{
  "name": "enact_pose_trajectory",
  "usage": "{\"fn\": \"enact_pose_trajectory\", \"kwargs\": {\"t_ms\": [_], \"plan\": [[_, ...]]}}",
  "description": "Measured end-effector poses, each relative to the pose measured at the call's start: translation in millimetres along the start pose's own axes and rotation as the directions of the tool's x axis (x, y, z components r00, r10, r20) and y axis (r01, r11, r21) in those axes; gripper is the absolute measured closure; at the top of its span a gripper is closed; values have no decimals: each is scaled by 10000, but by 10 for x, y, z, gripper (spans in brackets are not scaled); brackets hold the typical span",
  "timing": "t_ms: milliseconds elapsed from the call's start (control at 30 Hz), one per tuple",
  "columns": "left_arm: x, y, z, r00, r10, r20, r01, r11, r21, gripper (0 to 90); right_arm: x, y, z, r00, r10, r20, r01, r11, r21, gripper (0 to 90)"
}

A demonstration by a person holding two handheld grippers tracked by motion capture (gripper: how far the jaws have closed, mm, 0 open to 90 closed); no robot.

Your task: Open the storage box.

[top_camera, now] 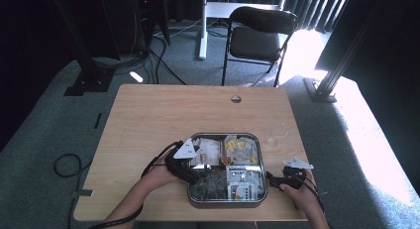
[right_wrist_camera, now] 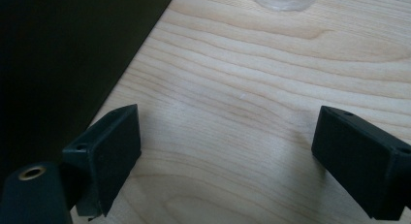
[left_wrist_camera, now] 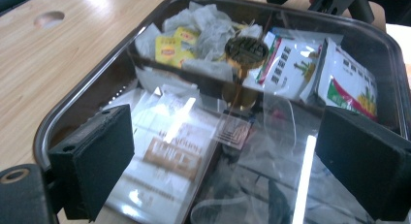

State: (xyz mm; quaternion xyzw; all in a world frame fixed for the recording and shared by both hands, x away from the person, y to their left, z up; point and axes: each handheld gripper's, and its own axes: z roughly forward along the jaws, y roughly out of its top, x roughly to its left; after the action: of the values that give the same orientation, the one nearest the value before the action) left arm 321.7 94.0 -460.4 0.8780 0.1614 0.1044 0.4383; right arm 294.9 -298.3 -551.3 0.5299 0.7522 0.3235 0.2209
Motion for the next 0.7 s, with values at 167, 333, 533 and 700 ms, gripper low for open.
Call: {"fn": "enact_pose_trajectory", "kwargs": {"t_ms": [167, 333, 533, 700], "plan": [[-31, 89, 110, 9997, 87, 216, -85, 9999, -77, 69, 0, 0, 0, 10000, 4, 0, -4, 10000, 0, 98], [-62, 157, 221, 9991, 257, 323, -261, 9996, 113, 69, 0, 0, 0, 10000, 3, 2, -3, 10000, -5, 98], [-69, 243, 347, 9982, 137, 576, -143, 9998, 105, 70, 1, 0, 0, 10000, 9, 0, -9, 10000, -5, 98], [-52, 266, 452, 9979, 40, 654, -53, 9998, 201, 119, 1, 0, 0, 10000, 8, 1, -8, 10000, -4, 99]]}}
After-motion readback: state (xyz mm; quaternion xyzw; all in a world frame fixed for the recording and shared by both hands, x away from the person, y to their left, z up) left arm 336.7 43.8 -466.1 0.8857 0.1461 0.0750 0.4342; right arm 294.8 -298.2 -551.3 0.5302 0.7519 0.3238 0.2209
